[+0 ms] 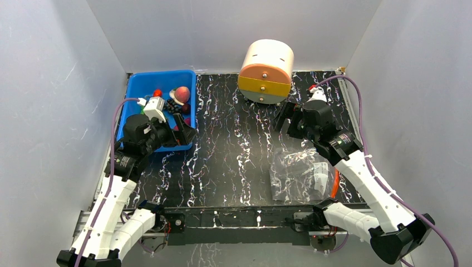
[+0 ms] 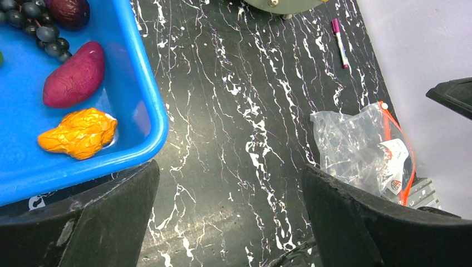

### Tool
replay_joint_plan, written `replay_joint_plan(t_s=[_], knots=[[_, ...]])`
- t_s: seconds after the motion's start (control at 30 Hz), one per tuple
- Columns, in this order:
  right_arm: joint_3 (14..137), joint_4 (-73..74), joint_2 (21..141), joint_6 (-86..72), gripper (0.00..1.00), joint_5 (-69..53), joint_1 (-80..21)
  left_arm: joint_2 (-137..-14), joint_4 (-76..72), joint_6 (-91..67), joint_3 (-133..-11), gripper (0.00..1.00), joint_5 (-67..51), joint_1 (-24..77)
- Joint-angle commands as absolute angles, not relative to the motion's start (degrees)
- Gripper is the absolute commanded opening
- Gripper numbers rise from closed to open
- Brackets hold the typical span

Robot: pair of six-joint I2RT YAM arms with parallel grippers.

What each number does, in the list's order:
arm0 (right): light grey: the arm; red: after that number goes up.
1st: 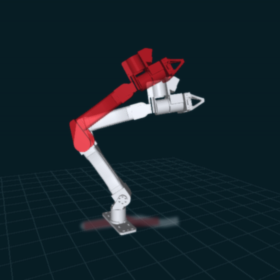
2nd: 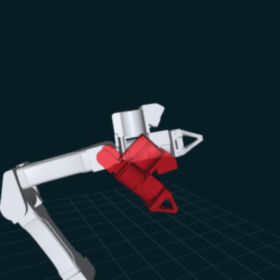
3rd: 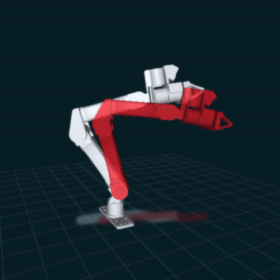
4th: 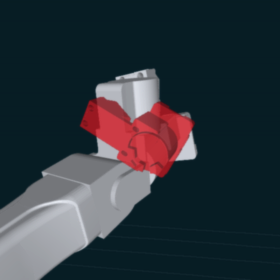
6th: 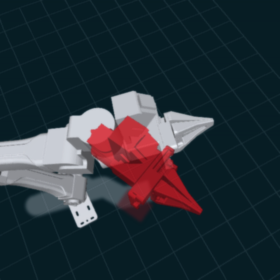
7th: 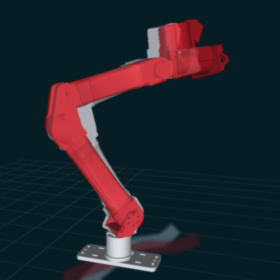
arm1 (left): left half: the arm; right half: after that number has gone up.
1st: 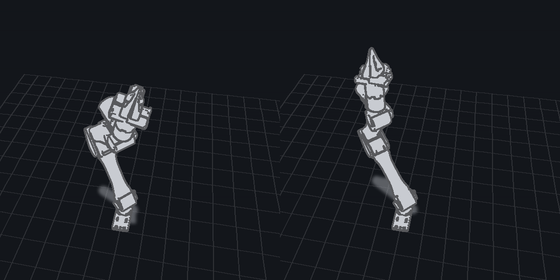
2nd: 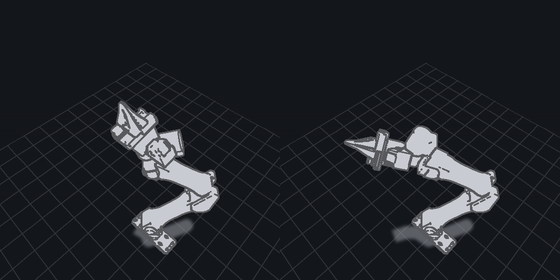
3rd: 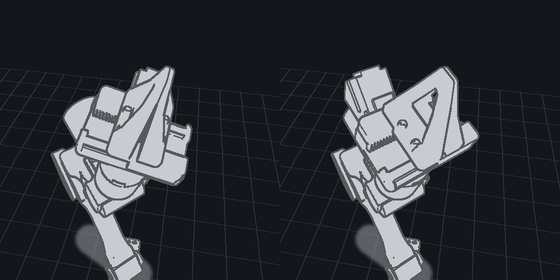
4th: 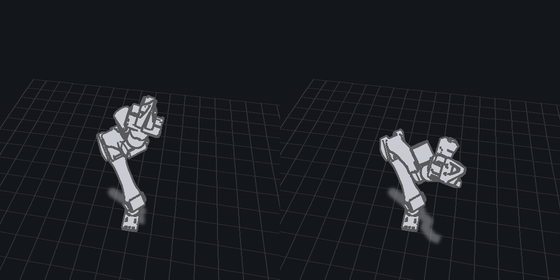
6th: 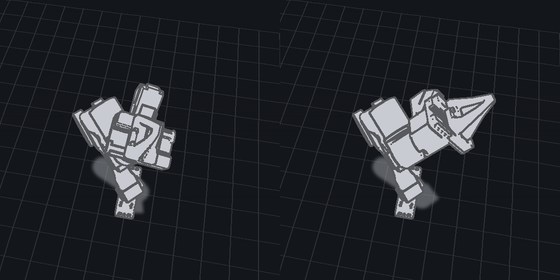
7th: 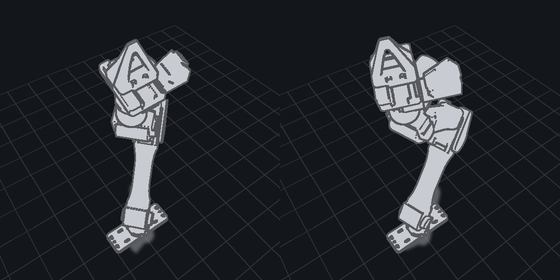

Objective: Place the food in the zip-top bag and seal the zipper
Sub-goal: Pick up the zipper food storage bag at the center of the board.

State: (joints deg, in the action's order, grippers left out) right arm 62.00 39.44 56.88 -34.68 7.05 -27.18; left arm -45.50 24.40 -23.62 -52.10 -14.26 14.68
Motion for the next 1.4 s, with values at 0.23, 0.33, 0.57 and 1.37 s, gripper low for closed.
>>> replay_joint_plan(t_s=[0.23,0.33,0.57,1.37], knots=[[60.54,41.79,60.29,-39.29,0.98,9.92,-26.80,-43.86,23.30,-24.28,-50.64,0.98,-16.78,14.20],[60.39,42.72,62.27,-40.19,0.92,9.37,-26.76,-45.14,22.85,-24.41,-50.04,0.98,-18.29,14.24],[60.00,42.82,67.14,-41.54,0.74,4.25,-26.76,-48.20,20.83,-26.03,-49.31,0.99,-22.39,14.23],[61.09,45.22,88.45,-45.96,0.34,11.60,-30.67,-40.28,9.73,-20.49,-39.08,0.98,-29.96,14.24]])
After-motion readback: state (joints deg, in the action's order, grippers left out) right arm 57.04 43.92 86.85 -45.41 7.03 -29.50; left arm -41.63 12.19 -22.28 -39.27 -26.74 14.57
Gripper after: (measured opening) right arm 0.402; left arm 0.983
